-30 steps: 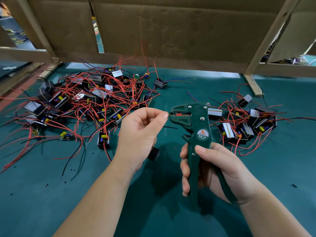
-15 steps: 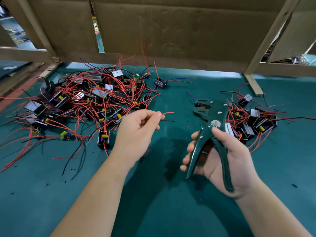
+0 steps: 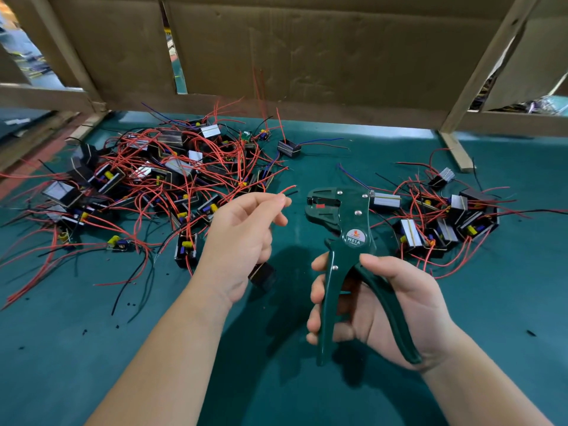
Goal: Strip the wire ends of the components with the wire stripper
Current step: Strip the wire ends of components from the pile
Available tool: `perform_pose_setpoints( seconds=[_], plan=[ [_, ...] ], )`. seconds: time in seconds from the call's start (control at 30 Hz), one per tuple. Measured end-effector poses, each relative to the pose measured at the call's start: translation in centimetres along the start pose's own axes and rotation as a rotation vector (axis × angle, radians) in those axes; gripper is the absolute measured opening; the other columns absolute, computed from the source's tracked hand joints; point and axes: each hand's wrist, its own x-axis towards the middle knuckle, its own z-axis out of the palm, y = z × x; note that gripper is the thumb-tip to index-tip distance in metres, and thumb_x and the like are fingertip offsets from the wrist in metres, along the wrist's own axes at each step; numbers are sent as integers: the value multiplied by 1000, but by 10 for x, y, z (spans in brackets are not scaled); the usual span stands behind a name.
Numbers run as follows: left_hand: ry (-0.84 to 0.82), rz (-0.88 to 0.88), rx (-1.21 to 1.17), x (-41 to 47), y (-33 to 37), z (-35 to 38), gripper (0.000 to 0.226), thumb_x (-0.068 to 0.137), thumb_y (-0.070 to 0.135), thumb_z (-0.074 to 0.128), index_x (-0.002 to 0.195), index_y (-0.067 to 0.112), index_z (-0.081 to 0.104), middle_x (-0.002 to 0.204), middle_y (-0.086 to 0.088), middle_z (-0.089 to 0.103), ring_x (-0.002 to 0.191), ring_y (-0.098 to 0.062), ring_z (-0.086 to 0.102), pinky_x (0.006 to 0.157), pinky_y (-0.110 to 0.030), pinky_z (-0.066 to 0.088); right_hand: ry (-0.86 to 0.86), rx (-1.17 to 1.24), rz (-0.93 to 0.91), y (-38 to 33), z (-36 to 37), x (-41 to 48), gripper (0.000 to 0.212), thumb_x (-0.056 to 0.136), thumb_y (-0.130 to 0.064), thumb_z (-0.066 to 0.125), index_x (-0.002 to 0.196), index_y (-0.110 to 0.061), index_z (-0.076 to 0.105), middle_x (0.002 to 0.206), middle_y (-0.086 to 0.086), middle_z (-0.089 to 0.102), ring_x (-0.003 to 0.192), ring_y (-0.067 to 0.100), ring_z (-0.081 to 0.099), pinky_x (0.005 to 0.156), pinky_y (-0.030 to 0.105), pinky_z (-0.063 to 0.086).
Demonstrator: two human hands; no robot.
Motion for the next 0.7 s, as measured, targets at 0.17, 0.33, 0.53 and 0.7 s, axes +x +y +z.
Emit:
perform_pose_setpoints(
  seconds=[0.17,0.33,0.53,0.7],
  plan=[
    [-13,-28,-13,0,-1,1,18,92,8,55,76,13,60,58,5,53,35,-4,22,36,-11,18,-10,-5,20,1,2,0,55,65,-37,80,107,-2,66,89,22,61,76,41,64,74,53,53],
    [-27,-40,31,1,-3,2,34,88,9,62,55,20,63,50,1,29,35,-6,16,37,-12,17,-38,19,25,1,3,0,55,68,-35,78,109,-1,65,90,23,61,77,42,63,75,55,53],
    [-54,-53,65,-1,-4,3,37,90,8,58,57,23,67,50,6,24,37,-6,16,37,-13,17,-64,-23,44,1,3,-1,48,70,-37,76,105,-5,66,88,19,63,75,39,64,74,52,53],
    [-50,-25,108,-1,-1,3,39,90,7,58,55,23,64,46,8,26,37,-7,17,38,-13,18,-40,-60,64,1,1,-2,42,70,-38,76,99,-9,67,83,16,63,69,36,65,70,48,55]
  ],
)
